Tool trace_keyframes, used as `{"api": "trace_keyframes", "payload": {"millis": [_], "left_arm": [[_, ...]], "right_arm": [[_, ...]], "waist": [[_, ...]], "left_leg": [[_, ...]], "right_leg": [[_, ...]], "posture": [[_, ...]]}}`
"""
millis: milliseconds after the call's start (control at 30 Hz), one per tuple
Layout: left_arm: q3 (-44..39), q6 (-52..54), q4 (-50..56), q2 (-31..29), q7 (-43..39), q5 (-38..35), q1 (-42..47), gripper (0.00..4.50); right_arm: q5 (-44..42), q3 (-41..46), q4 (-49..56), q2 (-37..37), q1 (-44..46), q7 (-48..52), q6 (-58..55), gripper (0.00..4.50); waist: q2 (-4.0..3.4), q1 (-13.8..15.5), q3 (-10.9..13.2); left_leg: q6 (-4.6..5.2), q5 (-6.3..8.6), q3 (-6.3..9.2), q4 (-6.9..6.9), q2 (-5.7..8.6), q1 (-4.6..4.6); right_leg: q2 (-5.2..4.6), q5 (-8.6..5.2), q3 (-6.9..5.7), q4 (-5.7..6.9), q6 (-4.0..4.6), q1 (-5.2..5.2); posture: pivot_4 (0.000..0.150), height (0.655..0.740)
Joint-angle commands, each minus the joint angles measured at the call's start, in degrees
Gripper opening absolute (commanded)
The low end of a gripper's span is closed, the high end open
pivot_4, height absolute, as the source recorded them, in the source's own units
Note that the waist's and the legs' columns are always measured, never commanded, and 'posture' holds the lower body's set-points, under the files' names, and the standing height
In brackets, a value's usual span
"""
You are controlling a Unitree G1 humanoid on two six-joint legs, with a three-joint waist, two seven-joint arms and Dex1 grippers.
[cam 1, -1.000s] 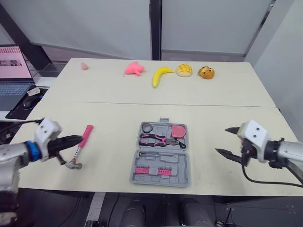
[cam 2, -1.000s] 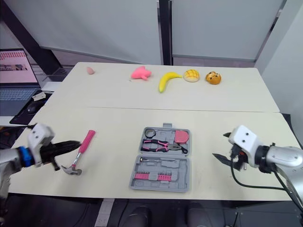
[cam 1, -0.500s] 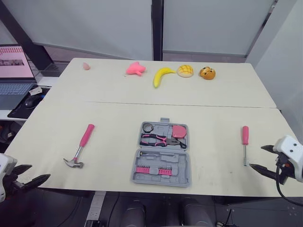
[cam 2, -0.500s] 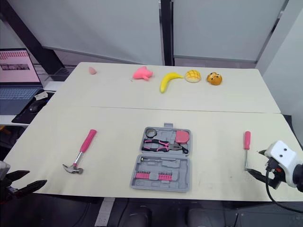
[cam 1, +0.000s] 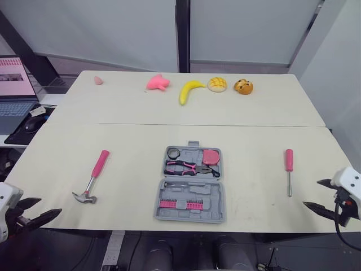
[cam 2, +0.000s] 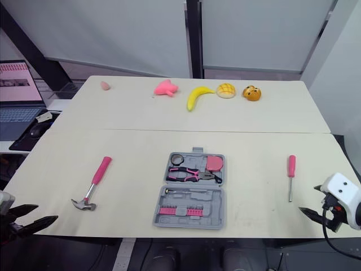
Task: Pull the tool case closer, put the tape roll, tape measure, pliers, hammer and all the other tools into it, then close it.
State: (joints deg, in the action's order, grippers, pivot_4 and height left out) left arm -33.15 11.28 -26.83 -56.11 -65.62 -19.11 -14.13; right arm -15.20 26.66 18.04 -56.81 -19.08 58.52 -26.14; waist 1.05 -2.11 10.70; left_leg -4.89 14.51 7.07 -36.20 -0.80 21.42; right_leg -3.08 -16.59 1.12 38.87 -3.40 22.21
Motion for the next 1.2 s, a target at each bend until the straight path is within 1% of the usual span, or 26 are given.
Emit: {"api": "trace_keyframes", "payload": {"millis": [33, 300, 467, 567, 700, 867, 967, 1100, 1200], "left_arm": [[-4.06, 3.08, 4.72, 1.05, 2.2, -2.61, -2.34, 4.48], [-10.49, 12.45, 17.36, 6.29, 8.22, -6.5, -11.04, 4.48], [-12.34, 17.82, 24.09, 8.54, 11.18, -9.27, -12.77, 4.48], [-12.17, 20.33, 27.03, 9.22, 12.6, -10.36, -12.35, 4.48], [-10.27, 25.34, 29.17, 10.28, 18.31, -11.75, -6.72, 4.48], [-3.86, 28.27, 28.93, 11.36, 25.35, -8.62, 1.61, 4.48], [-0.06, 29.73, 25.69, 12.15, 30.0, -6.52, 7.46, 4.48], [5.13, 27.91, 20.76, 12.43, 31.76, -3.37, 12.54, 4.48], [7.96, 28.41, 17.64, 12.8, 31.93, -2.66, 16.0, 4.48]], "right_arm": [[-2.01, -3.75, 4.86, -0.86, 6.39, -0.06, 0.28, 4.5], [-12.88, -16.85, 12.75, -0.62, 27.92, 3.54, -8.78, 4.5], [-17.38, -23.11, 13.15, 1.14, 38.44, 4.73, -12.8, 4.5], [-18.18, -26.38, 12.92, 2.54, 42.54, 4.63, -14.21, 4.5], [-19.66, -29.78, 14.14, 3.99, 47.07, 4.08, -17.16, 4.5], [-19.62, -31.69, 13.96, 5.51, 49.63, 2.93, -18.62, 4.5], [-19.34, -32.56, 13.6, 5.72, 49.91, 2.86, -18.52, 4.5], [-19.0, -33.19, 13.46, 5.91, 49.83, 2.79, -17.82, 4.5], [-18.82, -33.32, 13.49, 6.26, 49.74, 2.74, -17.04, 4.5]], "waist": [[0.01, -0.15, 0.0], [0.05, -0.45, 0.04], [0.1, 0.31, 0.02], [0.12, 0.41, 0.01], [0.09, 0.46, 0.03], [0.11, 0.36, 0.02], [0.12, 0.37, 0.01], [0.12, 0.16, 0.02], [0.12, 0.22, 0.02]], "left_leg": [[0.0, 0.0, -0.02, 0.02, -0.01, -0.04], [-0.01, 0.0, 0.01, 0.13, -0.03, -0.07], [-0.01, 0.0, 0.08, 0.12, -0.02, -0.06], [-0.01, 0.0, 0.09, 0.11, -0.02, -0.05], [-0.01, 0.0, 0.17, 0.12, 0.0, -0.02], [-0.02, 0.0, 0.18, 0.12, 0.01, -0.02], [-0.02, 0.0, 0.2, 0.12, 0.01, 0.0], [-0.02, 0.0, 0.21, 0.13, 0.02, 0.03], [-0.02, -0.01, 0.22, 0.13, 0.02, 0.03]], "right_leg": [[0.0, -0.01, 0.0, 0.01, 0.01, -0.01], [0.0, -0.03, -0.01, -0.01, 0.06, -0.01], [0.0, -0.03, -0.08, -0.02, 0.07, -0.01], [-0.01, -0.04, -0.1, -0.03, 0.08, -0.02], [0.0, -0.04, -0.15, -0.02, 0.11, 0.0], [0.01, 0.06, -0.16, -0.02, 0.25, -0.01], [0.01, 0.12, -0.17, -0.02, 0.34, 0.01], [0.02, 0.13, -0.17, -0.01, 0.35, 0.04], [0.02, 0.13, -0.19, 0.0, 0.35, 0.05]], "posture": [[0.15, 0.7369], [0.15, 0.7369], [0.15, 0.7369], [0.15, 0.7369], [0.15, 0.7369], [0.15, 0.7369], [0.15, 0.7369], [0.15, 0.7369], [0.15, 0.7369]]}}
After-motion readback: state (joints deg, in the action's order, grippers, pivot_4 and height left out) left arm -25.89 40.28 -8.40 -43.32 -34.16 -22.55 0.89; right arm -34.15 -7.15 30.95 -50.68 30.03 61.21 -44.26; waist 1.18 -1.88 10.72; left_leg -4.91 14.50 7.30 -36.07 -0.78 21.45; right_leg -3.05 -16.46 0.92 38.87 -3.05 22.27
